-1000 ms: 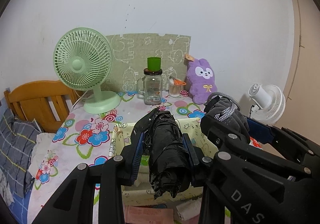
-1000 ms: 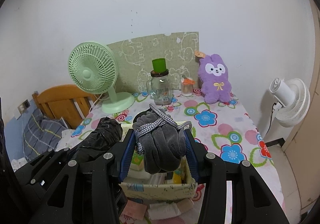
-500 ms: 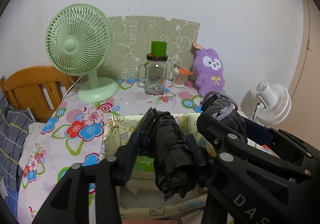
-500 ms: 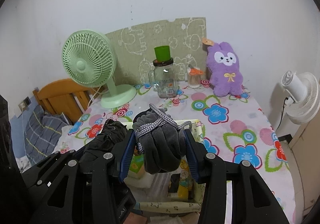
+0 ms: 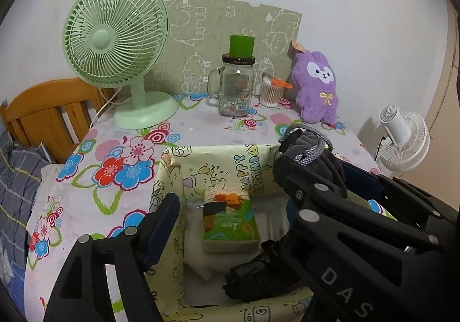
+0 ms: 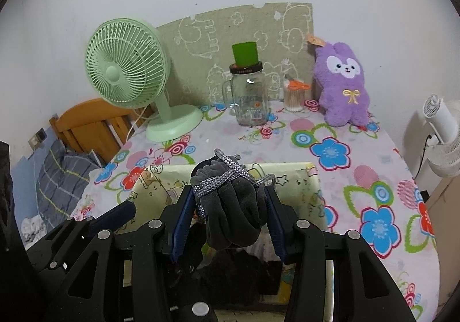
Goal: Organize soft objects
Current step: 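Lower the umbrella into the basket and open the left gripper while the right gripper releases the gloves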
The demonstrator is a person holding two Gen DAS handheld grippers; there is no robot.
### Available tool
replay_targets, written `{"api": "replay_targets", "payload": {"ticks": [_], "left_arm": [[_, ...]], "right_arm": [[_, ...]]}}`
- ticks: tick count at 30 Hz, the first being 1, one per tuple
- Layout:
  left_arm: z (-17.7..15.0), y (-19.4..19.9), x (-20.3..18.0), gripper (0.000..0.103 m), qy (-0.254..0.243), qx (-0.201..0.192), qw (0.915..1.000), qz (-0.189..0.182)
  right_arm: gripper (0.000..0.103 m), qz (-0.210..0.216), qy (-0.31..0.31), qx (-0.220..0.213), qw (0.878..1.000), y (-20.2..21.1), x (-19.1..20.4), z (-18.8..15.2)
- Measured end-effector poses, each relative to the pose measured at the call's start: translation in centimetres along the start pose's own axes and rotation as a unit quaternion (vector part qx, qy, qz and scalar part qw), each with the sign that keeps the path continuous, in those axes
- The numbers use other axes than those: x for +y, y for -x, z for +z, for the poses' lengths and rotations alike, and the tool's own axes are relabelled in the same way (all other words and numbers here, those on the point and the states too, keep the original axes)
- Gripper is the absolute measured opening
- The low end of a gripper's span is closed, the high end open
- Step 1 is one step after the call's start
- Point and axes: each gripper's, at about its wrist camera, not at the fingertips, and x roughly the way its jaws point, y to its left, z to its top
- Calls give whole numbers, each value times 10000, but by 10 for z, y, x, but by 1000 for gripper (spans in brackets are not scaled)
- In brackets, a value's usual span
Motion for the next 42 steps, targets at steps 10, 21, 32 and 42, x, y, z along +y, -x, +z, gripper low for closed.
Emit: {"api": "replay_targets", "payload": {"ticks": [10, 21, 32, 42], "left_arm": [[-1, 7, -3, 86, -65, -29, 10000, -22], [-4, 32, -12, 95, -210, -251, 9995, -14], [-16, 63, -23, 98, -259, -418, 9988, -35], [-29, 90, -31, 99, -301, -593, 9978, -79]], "right_arm": [[80, -57, -16, -115, 9999, 6, 2, -2], [89, -109, -54, -321, 9994, 39, 0, -7], [89, -270, -81, -544, 9981, 78, 0, -19], [90, -390, -54, -714, 9967, 111, 4, -32]]}}
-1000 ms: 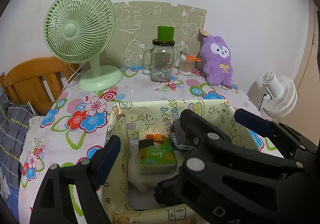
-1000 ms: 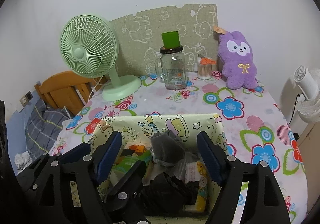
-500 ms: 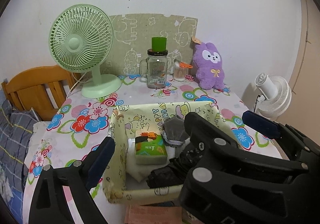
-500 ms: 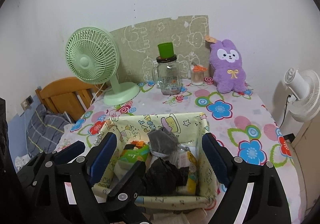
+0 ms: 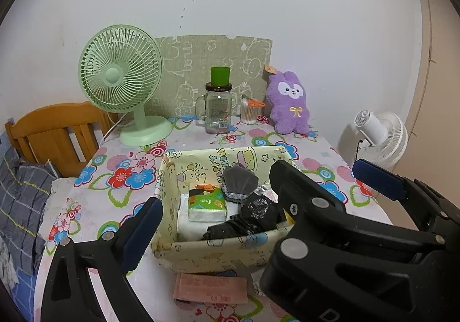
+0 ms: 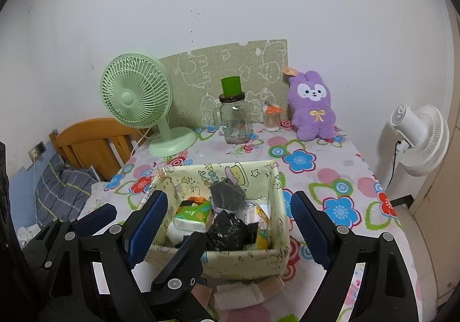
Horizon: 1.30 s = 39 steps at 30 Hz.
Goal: Organize soft objects
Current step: 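Withdraw both grippers from the basket toward the pink packet and white roll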
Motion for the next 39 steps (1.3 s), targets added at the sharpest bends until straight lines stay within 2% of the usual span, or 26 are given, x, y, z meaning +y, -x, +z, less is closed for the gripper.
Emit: {"api": "replay_targets", "payload": {"ticks": [35, 37, 39], "left_arm": [[-54, 50, -21, 103, -43, -38, 10000, 4], [-57, 50, -21, 103, -35, -19, 10000, -13], [-59, 49, -21, 103, -20, 2, 10000, -9]], "right_arm": [[90, -53, -153, -45, 9999, 61, -7, -55], [91, -44, -158, -15, 9999, 61, -7, -58], [96, -38, -173, -9, 9998, 61, -7, -61]]}}
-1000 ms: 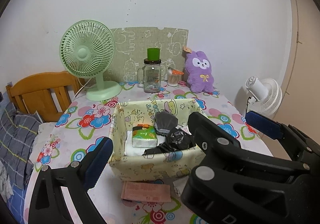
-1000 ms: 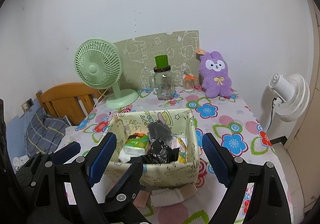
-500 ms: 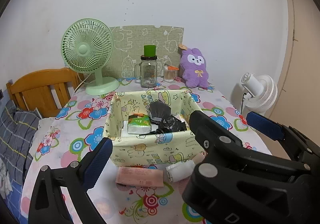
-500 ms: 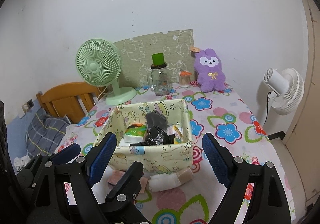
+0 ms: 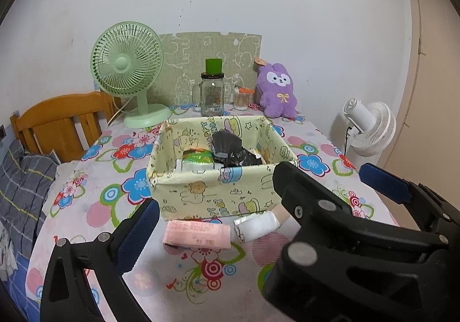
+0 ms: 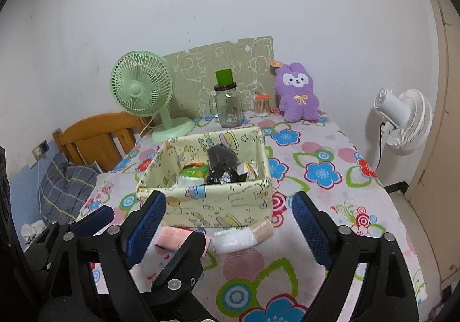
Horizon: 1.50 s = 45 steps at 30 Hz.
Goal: Organize soft objects
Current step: 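Withdraw both grippers from the basket toward the pink packet and white roll, then lower the right gripper around the white roll beside the basket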
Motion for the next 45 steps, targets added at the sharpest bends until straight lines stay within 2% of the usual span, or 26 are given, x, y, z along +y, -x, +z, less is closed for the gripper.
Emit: {"api": "replay_targets", "payload": {"ticks": [9, 21, 31, 45], "left_arm": [[-13, -15, 7, 103, 108, 210, 9997, 101], [-23, -41, 14, 103, 188, 519, 9979, 352], [-31, -77, 27, 103, 444, 994, 9916, 700], [-32, -108, 39, 103, 606, 1261, 9860, 913]], "right_arm": [[100, 3, -67, 172, 9998, -9, -4, -13], [100, -63, -119, 517, 9986, -42, -6, -26], [100, -174, -283, 905, 9953, -76, -13, -35], [100, -313, -359, 1221, 9914, -108, -13, -36]]}}
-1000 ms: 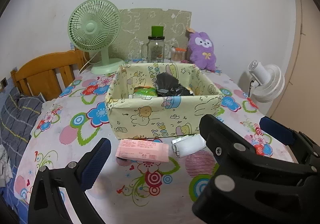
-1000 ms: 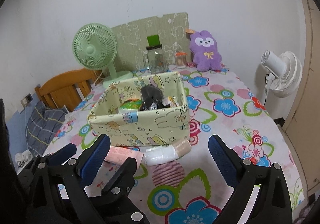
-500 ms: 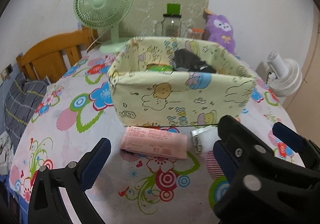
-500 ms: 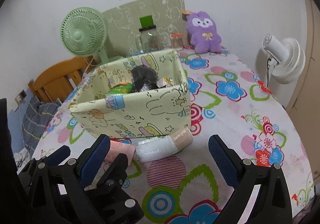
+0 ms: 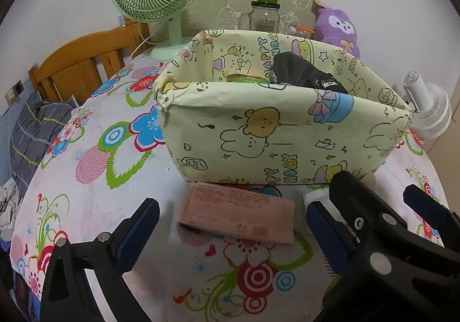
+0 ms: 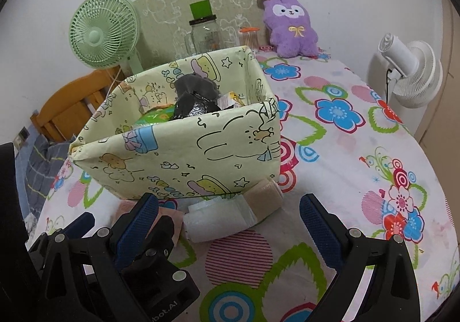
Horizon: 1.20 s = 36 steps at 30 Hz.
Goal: Organize soft objects
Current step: 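Lower the right gripper around the white roll beside the basket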
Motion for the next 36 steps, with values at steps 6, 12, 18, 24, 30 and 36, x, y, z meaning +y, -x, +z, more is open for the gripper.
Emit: {"api": "replay_targets", "payload": {"ticks": [6, 12, 18, 24, 30, 36], "left_arm": [[6, -8, 0, 102, 37, 39, 10000, 41], [9, -16, 0, 102, 32, 99, 9999, 93], [9, -27, 1, 102, 39, 220, 9997, 115], [8, -37, 2, 103, 30, 386, 9992, 116], [9, -39, 2, 102, -19, 389, 9992, 19], [6, -36, -7, 97, -363, 389, 9983, -238]], "right_arm": [[100, -61, -123, 9, 9999, -6, -3, 4], [100, -104, -195, 75, 9997, -13, -6, 6], [100, -149, -236, 190, 9994, -23, -7, 6], [100, -176, -275, 313, 9990, -33, -8, 5], [98, -124, -286, 336, 9989, -37, -7, 5], [83, -202, -135, 503, 9984, -42, -3, 3]]}}
